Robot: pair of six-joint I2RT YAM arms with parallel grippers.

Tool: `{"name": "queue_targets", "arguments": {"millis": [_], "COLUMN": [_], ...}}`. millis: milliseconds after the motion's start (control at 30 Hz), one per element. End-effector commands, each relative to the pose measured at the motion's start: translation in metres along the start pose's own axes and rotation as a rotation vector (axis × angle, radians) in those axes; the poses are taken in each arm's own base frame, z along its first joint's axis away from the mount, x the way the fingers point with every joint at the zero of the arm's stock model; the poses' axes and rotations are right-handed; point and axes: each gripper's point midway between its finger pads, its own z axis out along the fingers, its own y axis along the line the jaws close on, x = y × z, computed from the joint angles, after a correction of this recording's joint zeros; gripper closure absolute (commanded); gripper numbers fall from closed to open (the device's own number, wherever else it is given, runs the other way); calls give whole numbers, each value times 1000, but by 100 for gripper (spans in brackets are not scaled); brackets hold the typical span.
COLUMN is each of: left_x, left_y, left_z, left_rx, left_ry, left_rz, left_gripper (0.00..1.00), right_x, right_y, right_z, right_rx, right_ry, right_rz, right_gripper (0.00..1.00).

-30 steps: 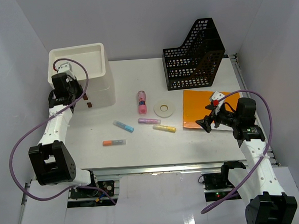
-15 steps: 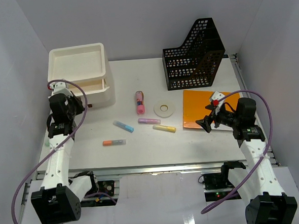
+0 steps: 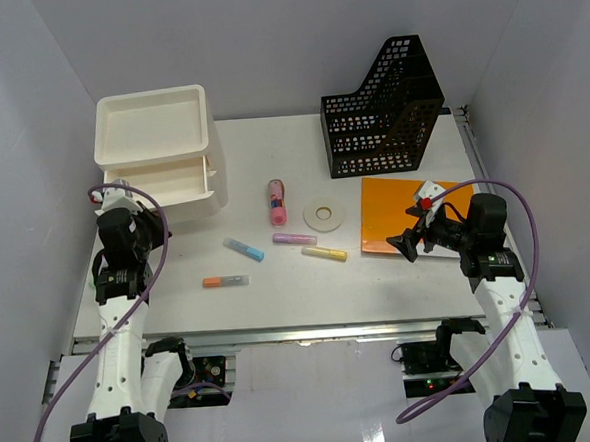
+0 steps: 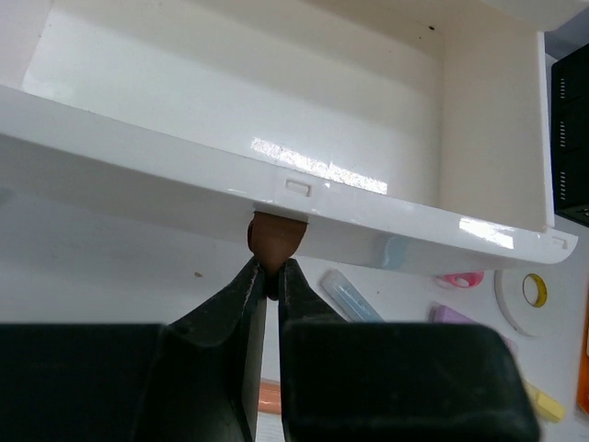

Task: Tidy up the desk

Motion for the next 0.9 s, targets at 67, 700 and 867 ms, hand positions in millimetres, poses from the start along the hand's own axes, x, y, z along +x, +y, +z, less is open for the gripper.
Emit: {"name": "queue_targets", "arguments": {"millis": [67,700,867], "left_x": [-13,-4,1], "left_y": [-15,-104,-125], "left_z": [-12,-66,-74], "left_rx": [60,532,609], "left_ry": [-27,127,178], "left_rz": [-28,-120,-123], "left_gripper": [44,2,2], "right_x": [-4,2,5], "right_y": [0,-3,-4], "right_z": [-2,0,1], "right_rx": [5,11,10], "right_ry": [-12,6,13], "right_rz": [-6,2,7], "right_gripper": [10,10,10]}}
